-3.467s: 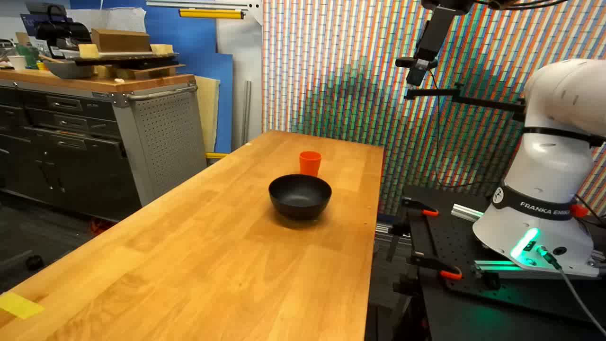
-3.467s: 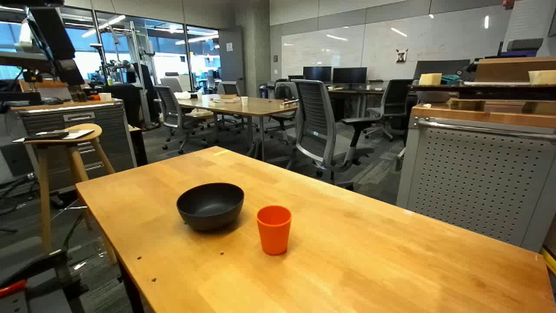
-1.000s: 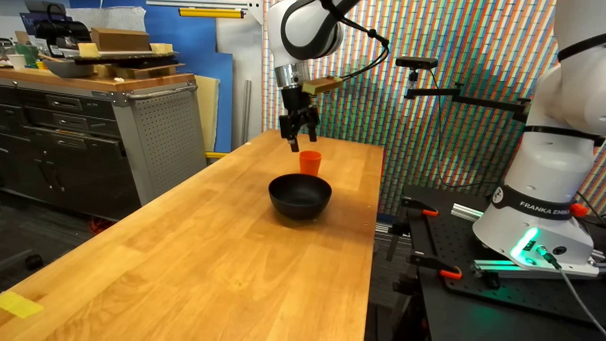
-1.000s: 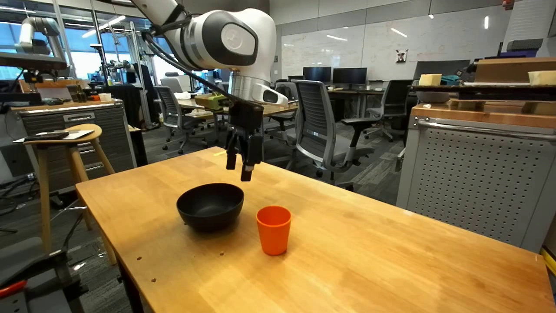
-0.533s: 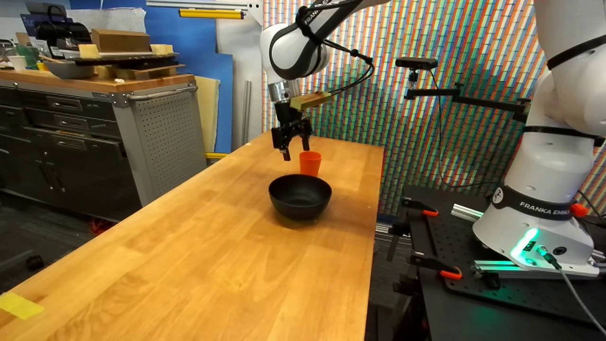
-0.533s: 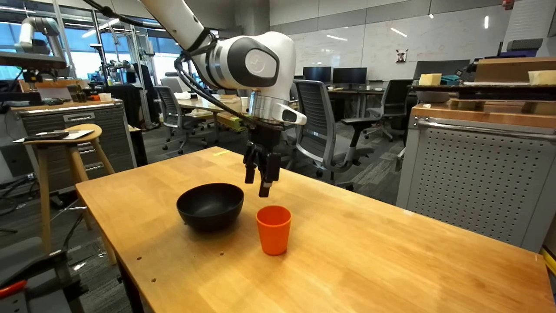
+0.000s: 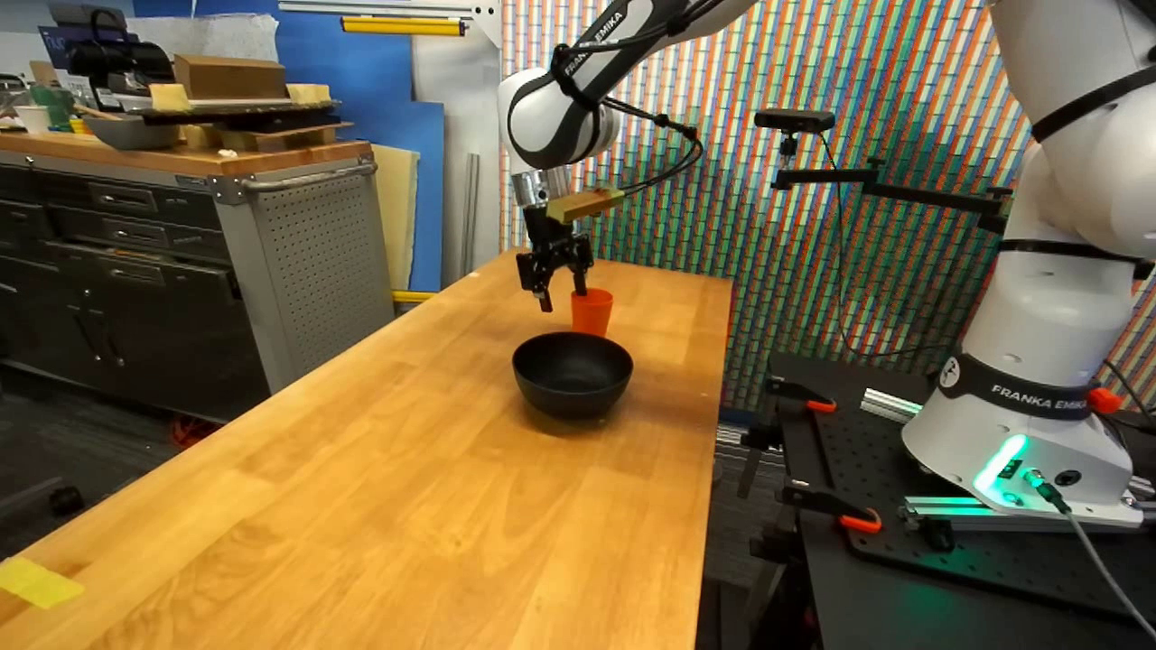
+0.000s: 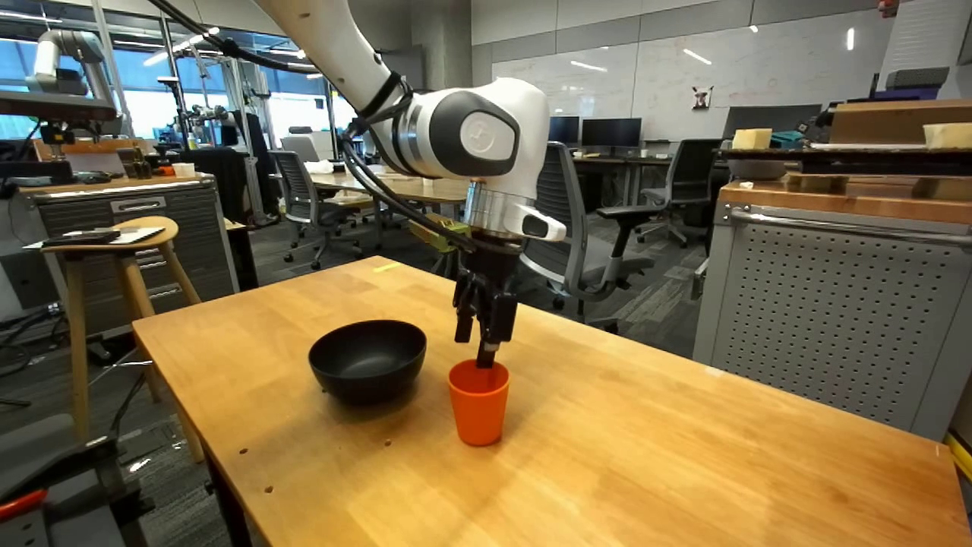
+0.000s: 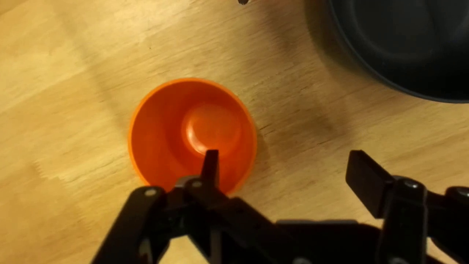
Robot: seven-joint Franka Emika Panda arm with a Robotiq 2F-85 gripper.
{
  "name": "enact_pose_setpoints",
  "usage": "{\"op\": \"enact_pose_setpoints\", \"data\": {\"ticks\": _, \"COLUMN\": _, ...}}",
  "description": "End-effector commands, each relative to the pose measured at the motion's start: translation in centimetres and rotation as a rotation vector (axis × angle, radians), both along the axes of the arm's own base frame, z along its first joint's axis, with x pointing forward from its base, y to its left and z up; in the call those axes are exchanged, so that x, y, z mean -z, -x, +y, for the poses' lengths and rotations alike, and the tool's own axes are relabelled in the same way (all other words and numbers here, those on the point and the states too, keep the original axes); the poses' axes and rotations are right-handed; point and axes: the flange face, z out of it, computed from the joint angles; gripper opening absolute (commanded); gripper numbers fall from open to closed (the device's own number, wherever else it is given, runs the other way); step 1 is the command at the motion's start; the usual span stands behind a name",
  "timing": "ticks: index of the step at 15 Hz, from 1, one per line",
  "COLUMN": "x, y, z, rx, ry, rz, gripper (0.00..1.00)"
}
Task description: Place the orange cup in the black bowl
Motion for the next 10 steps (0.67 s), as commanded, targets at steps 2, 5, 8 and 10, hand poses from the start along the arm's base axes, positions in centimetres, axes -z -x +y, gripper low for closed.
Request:
{"op": "enact_pose_setpoints", "data": {"ticks": 2, "x": 1.6, "y": -0.8, "z": -0.9, "rx": 0.043, "ry": -0.037, "rz": 0.014, "gripper": 0.49}}
{"op": "enact_pose_setpoints", "data": {"ticks": 5, "x": 2.0, "y": -0.6, "z": -1.2, "rx": 0.064, "ry": -0.061, "rz": 0.014, "gripper": 0.26}}
{"op": "enact_pose_setpoints", "data": {"ticks": 8, "x": 2.0, "y": -0.3, "z": -1.7, "rx": 0.087, "ry": -0.08, "rz": 0.008, "gripper": 0.13}}
{"op": "enact_pose_setpoints", "data": {"ticks": 10, "x": 1.7, "y": -0.2, "z": -2.2, "rx": 0.103, "ry": -0.088, "rz": 0.001, "gripper": 0.1}}
